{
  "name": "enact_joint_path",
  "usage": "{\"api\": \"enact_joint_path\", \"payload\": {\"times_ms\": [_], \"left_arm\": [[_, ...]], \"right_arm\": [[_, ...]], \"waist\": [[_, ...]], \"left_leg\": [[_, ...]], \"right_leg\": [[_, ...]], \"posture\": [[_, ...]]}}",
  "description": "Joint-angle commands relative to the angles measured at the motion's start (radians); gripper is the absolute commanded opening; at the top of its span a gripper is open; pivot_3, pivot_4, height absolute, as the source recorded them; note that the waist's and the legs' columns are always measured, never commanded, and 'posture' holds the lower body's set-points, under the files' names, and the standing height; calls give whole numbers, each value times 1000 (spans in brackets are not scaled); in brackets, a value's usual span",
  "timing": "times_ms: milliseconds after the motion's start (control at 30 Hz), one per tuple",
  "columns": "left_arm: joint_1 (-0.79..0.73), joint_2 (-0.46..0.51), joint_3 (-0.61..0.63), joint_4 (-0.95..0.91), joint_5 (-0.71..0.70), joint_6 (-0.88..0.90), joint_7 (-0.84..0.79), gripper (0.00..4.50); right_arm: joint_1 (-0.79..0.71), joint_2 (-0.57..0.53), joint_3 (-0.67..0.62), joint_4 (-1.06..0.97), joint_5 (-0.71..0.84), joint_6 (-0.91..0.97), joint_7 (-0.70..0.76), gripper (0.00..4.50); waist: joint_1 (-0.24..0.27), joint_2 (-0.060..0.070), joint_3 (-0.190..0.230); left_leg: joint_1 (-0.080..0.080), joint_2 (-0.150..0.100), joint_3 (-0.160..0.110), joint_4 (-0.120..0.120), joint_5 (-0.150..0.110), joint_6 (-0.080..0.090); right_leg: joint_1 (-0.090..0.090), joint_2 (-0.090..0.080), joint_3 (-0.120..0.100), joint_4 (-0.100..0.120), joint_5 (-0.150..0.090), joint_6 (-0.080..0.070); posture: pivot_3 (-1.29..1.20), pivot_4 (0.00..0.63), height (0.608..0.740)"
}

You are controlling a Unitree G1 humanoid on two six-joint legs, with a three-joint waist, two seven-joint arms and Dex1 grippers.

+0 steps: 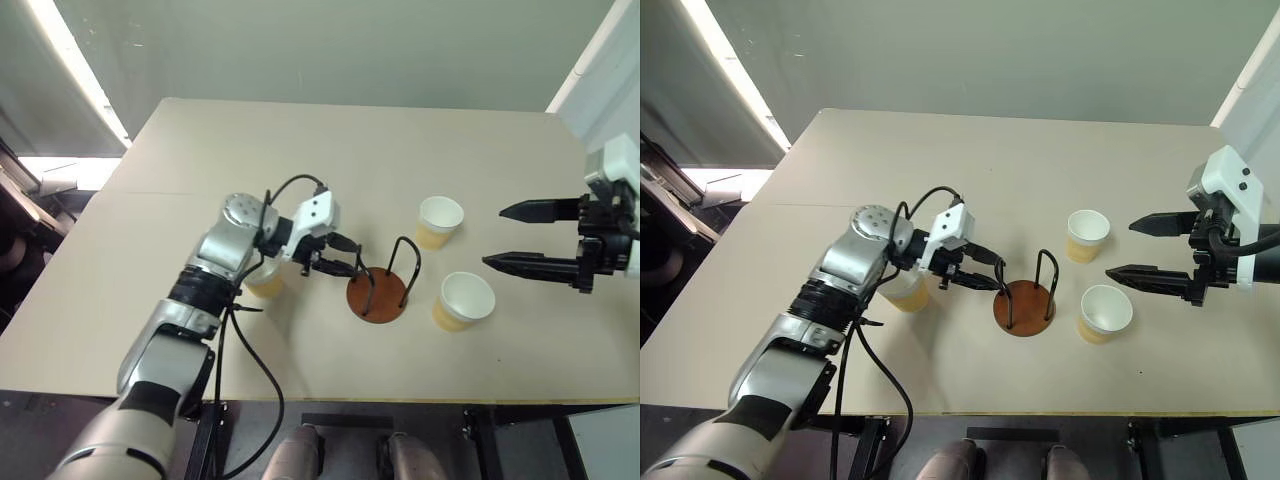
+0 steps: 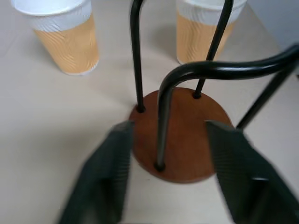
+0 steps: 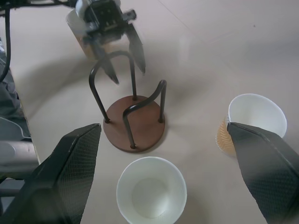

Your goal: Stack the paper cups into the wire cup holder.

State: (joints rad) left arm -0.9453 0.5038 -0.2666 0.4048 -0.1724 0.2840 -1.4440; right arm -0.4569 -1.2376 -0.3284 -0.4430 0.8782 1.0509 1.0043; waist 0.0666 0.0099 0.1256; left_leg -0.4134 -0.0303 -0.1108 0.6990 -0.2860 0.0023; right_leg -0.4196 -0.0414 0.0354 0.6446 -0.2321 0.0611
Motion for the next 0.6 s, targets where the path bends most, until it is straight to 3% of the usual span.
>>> {"api": "enact_joint_path", "payload": {"times_ms": [33,367,600], "left_arm": [[1,51,50,-94,-47,50,-27,3209],[-69,127,121,-135,-72,74,17,3209],[-75,175,168,-232,-112,143,54,3209]], "right_arm": [[-46,0,32,16,-14,-42,10,4500],[-241,58,302,182,-223,-218,79,4500],[-404,159,545,403,-510,-431,173,4500]], "waist": [[0,0,0],[-5,0,0],[-13,0,0]], "left_leg": [[0,0,0,0,0,0],[0,0,0,0,0,1],[0,0,-1,0,0,1]], "right_leg": [[0,0,0,0,0,0],[0,0,0,0,0,0],[-1,0,0,0,0,0]], "posture": [[0,150,740],[0,150,740],[0,150,740]]}}
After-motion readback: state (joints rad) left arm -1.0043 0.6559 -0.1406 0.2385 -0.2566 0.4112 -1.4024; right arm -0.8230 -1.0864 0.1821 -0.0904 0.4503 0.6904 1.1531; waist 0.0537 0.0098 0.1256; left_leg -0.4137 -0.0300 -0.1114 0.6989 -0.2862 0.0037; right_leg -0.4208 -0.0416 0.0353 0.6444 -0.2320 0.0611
